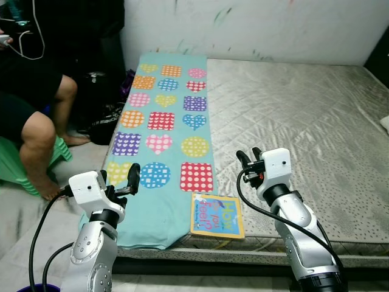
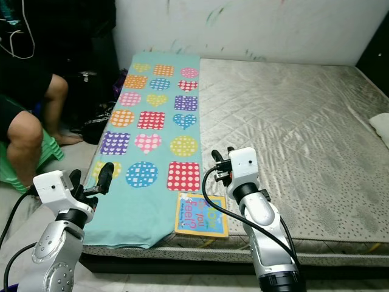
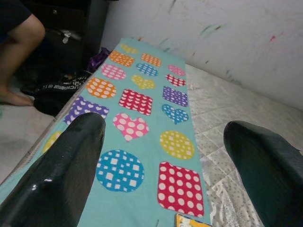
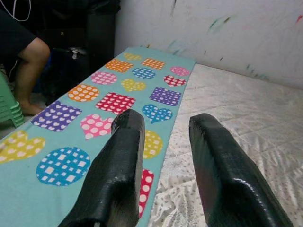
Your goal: Clean up the room
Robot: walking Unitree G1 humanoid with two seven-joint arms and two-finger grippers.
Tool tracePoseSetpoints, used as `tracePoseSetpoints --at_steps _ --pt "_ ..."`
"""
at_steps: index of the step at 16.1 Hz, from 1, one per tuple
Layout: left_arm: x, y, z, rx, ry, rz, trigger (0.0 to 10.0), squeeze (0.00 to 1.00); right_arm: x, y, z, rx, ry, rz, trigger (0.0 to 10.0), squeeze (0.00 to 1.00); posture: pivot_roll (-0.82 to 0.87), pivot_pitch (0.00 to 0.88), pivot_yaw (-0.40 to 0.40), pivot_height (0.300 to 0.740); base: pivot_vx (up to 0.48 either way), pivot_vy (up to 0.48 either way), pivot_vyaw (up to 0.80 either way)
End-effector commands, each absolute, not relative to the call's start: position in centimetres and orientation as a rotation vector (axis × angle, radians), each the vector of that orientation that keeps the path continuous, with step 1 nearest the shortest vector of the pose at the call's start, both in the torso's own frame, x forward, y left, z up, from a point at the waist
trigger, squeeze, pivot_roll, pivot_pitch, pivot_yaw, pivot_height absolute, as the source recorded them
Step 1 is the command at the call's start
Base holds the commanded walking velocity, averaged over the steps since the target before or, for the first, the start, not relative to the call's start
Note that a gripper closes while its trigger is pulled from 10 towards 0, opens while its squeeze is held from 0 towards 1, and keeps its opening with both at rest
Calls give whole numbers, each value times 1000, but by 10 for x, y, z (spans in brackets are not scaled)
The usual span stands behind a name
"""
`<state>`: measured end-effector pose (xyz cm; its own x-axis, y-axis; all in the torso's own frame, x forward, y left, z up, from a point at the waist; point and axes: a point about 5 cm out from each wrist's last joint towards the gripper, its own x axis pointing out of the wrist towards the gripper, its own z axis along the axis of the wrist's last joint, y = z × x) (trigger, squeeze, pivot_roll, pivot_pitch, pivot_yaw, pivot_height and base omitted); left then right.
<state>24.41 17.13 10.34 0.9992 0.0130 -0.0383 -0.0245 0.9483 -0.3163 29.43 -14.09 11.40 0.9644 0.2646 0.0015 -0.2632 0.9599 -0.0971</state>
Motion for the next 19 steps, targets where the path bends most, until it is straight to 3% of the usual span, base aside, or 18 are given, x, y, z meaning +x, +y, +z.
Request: tracePoseSetpoints --at_steps 1,9,19 --pt "247 170 104 -316 44 15 10000 0 294 -143 114 -100 -16 256 10000 0 -138 22 -23 740 0 0 0" --pt "247 167 105 -316 40 11 10000 0 294 -145 114 -110 -16 261 10000 0 -139 24 -31 740 0 -224 0" --pt "246 163 109 -343 5 -24 10000 0 293 -146 114 -120 -14 264 10000 0 -144 28 -35 740 0 0 0"
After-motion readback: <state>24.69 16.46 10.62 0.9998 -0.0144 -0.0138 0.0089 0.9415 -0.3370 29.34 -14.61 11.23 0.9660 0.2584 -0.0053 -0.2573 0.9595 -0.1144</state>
